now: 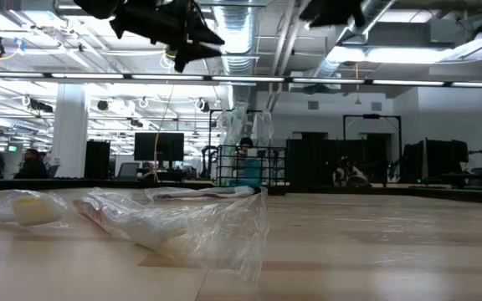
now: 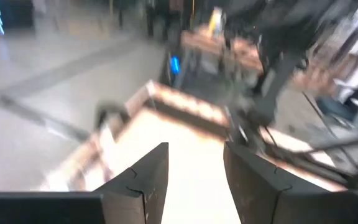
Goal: Pick & Place toothbrushing station
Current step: Put the purple toothbrush into the black wire organizer
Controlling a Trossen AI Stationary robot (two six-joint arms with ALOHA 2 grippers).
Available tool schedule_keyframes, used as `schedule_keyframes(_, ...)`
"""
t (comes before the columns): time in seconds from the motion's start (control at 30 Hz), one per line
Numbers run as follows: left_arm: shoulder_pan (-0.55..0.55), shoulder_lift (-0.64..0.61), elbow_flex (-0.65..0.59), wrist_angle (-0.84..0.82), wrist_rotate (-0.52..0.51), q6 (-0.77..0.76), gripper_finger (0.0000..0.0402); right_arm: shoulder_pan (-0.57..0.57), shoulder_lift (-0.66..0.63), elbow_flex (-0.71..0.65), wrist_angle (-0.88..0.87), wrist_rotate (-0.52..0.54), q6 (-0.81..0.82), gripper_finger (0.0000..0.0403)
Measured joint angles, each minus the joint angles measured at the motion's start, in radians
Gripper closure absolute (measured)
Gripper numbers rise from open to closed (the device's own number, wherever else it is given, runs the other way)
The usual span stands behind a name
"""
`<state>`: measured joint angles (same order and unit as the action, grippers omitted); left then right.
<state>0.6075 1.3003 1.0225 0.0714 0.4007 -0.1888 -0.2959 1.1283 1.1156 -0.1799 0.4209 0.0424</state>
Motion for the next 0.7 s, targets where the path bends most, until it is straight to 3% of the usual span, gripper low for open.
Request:
schedule_keyframes(0.13,-0.072,0.000,0.000,-0.234,-0.004,-0.099,0.0254,0.076,0.018,0.211,-0.297,-0.017,0.030,0.0211)
schedule_keyframes(0.27,-0.189,0.000,0.000,-0.366,-0.104,-0.133,0.0254,0.120,0.071,0.340,-0.426,-0.004,0.020,0.0208)
schedule_keyframes(0.53,-0.380,0.057,0.000,-0.424,-0.301,-0.327,0.0253,0.119,0.122,0.436,-0.453,-0.009,-0.072,0.0195)
schedule_keyframes(0.7,-0.467,0.104,-0.007,-0.593,-0.393,-0.393,0.0253,0.134,0.100,0.444,-0.471,-0.013,-0.119,0.0191)
